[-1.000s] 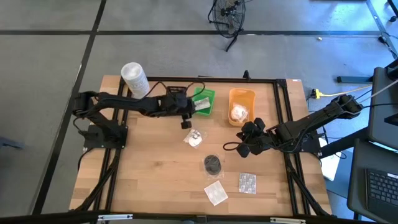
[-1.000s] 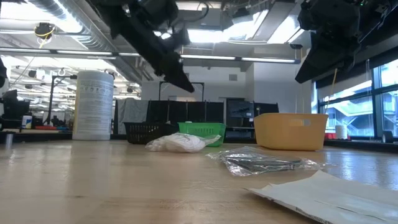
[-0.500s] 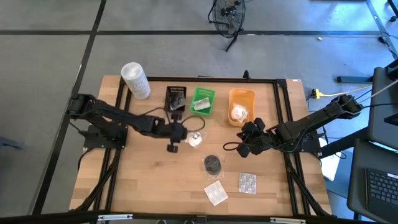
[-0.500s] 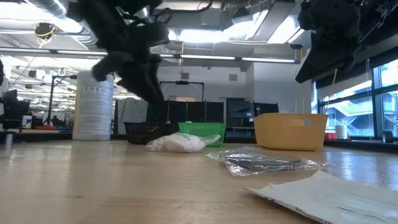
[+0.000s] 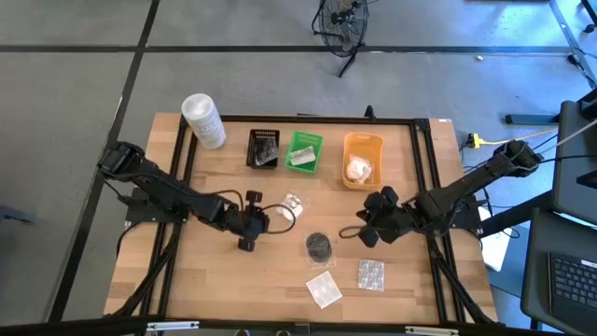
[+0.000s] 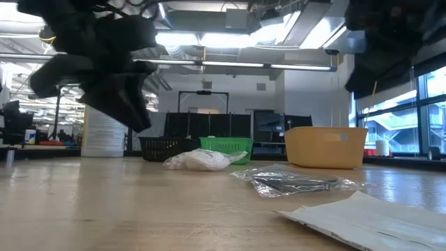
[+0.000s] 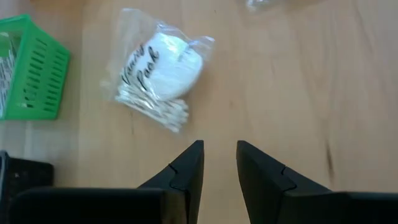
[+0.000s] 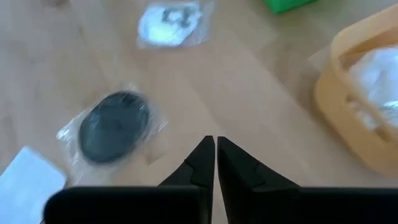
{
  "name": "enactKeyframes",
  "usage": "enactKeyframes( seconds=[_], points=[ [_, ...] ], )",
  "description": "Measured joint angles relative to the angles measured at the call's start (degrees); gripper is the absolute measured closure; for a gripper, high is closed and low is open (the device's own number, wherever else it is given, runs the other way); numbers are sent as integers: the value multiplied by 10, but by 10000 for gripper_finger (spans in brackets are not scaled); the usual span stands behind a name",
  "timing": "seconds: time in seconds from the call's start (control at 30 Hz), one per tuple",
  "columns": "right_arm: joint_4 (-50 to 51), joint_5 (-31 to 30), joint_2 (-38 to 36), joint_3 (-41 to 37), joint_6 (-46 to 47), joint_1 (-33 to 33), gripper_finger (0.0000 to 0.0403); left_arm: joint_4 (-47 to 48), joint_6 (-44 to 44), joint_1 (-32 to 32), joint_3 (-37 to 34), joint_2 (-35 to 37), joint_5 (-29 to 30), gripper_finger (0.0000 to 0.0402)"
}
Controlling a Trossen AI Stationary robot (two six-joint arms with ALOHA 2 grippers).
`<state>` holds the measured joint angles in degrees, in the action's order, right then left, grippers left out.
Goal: Pick & Place Travel size toiletries
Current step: Put the white cotton pack into the yellow bin
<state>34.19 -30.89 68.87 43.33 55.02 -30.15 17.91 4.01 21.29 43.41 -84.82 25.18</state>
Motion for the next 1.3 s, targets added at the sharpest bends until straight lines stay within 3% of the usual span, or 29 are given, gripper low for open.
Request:
enactKeyframes(
  seconds=[0.23,0.47,0.67,0.9,1.13,1.2,1.3],
  points=[
    [-34,-53,45,0,1,-38,399,-25,28,54,-8,0,43,311],
    [-71,-68,86,0,21,-45,379,-81,-106,56,-8,0,104,311],
    [-77,-84,99,0,74,-46,376,-131,-219,22,-8,0,108,307],
    [-78,-136,101,0,80,-50,396,-135,-319,-27,-8,0,95,262],
    [-78,-165,101,0,62,-51,387,-143,-261,-88,-8,0,76,219],
    [-78,-167,101,0,48,-51,381,-138,-245,-107,-8,0,47,214],
    [-78,-167,101,0,33,-50,378,-123,-229,-132,-8,0,-40,210]
  ],
)
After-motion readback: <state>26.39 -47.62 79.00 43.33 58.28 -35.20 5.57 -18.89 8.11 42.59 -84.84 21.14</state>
